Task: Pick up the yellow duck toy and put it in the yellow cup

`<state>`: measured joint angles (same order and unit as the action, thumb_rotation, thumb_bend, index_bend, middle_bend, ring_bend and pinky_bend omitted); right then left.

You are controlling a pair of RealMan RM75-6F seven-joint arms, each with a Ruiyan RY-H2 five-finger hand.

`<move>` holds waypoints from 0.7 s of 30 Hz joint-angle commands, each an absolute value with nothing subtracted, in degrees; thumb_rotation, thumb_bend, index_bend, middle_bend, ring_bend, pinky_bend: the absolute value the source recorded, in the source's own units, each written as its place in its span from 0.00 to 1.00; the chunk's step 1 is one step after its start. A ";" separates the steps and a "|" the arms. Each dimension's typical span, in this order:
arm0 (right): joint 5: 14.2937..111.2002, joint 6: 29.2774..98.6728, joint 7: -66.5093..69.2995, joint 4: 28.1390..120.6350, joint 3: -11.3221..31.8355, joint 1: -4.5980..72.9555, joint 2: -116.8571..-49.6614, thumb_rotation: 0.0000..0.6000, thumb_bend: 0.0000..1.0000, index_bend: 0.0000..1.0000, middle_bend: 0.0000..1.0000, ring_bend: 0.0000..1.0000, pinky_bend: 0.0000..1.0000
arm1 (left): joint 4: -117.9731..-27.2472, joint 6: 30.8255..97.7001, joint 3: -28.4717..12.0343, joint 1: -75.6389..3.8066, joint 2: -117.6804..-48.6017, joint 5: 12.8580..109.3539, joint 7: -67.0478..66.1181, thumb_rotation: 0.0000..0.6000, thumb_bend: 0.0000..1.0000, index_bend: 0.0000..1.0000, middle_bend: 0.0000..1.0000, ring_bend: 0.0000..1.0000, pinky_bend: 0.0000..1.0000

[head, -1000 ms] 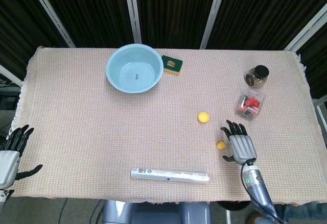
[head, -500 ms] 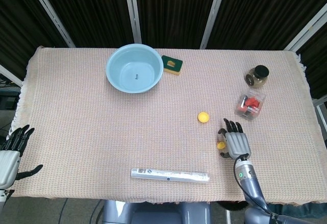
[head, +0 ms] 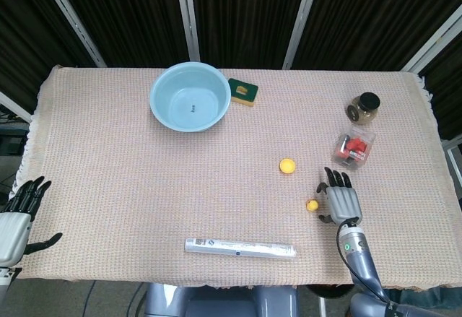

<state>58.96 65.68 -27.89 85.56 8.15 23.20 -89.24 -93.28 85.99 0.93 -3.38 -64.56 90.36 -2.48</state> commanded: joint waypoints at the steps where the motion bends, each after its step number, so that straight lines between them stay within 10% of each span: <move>1: 59.07 65.84 -28.30 85.82 8.15 23.45 -89.50 1.00 0.00 0.39 0.00 0.00 0.00 | -93.26 85.95 0.93 -3.39 -64.55 90.31 -2.43 1.00 0.00 0.00 0.00 0.00 0.22; 21: 58.96 65.76 -29.82 83.64 8.11 25.29 -92.21 1.00 0.07 0.46 0.00 0.00 0.00 | -92.65 86.06 0.83 -3.42 -64.59 90.22 -1.22 1.00 0.00 0.00 0.00 0.00 0.22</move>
